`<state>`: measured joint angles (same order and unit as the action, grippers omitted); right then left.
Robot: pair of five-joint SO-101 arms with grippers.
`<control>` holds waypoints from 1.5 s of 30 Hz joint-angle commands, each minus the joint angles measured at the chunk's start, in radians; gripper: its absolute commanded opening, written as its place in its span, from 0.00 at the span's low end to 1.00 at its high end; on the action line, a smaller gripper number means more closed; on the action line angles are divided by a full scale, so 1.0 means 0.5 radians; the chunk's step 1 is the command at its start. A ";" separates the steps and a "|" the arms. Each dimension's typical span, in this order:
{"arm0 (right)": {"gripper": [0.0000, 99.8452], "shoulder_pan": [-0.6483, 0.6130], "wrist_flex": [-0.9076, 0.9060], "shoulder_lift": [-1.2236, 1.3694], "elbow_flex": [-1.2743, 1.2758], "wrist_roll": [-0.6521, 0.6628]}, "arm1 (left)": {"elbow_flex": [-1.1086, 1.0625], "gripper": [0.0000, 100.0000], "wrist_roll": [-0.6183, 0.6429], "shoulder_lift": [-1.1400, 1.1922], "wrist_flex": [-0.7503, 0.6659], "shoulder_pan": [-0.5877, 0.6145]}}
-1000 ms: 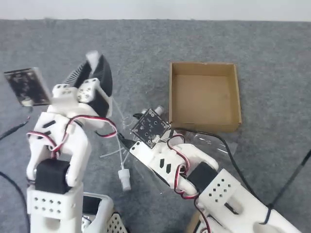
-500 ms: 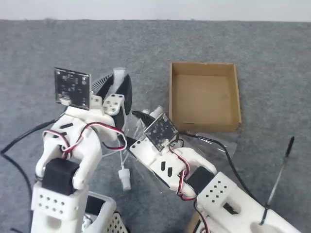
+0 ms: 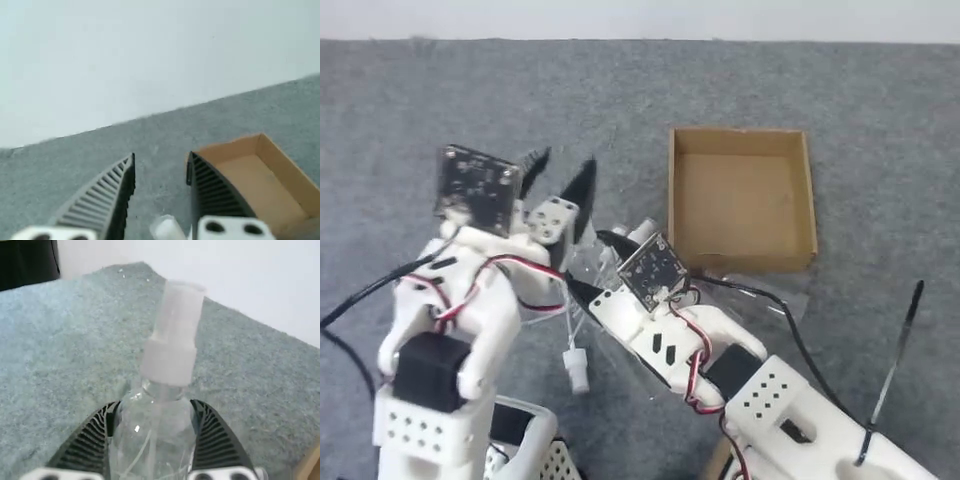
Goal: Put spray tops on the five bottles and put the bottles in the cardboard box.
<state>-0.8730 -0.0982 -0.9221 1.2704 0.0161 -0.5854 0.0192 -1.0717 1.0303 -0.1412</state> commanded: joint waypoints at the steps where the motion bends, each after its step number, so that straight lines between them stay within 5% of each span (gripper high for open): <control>1: 0.01 0.035 0.035 -0.084 -0.025 -0.031 | 0.137 0.14 -0.025 0.077 -0.003 0.114; 9: 0.01 0.035 0.035 -0.084 -0.021 -0.031 | 0.112 0.10 -0.144 0.393 0.012 0.178; 23: 0.01 0.035 0.035 -0.084 -0.021 -0.031 | -0.167 0.10 -0.157 0.092 0.157 -0.086; 34: 0.01 0.035 0.035 -0.078 -0.021 -0.031 | 0.229 0.10 -0.157 0.028 0.270 -0.071; 45: 0.01 0.038 -0.051 -0.087 -0.040 -0.028 | -0.094 0.10 -0.141 -0.114 0.282 0.525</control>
<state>-0.8730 -0.0997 -0.9252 1.2689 0.0161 -0.5915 -0.0529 -1.0948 1.1807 0.0752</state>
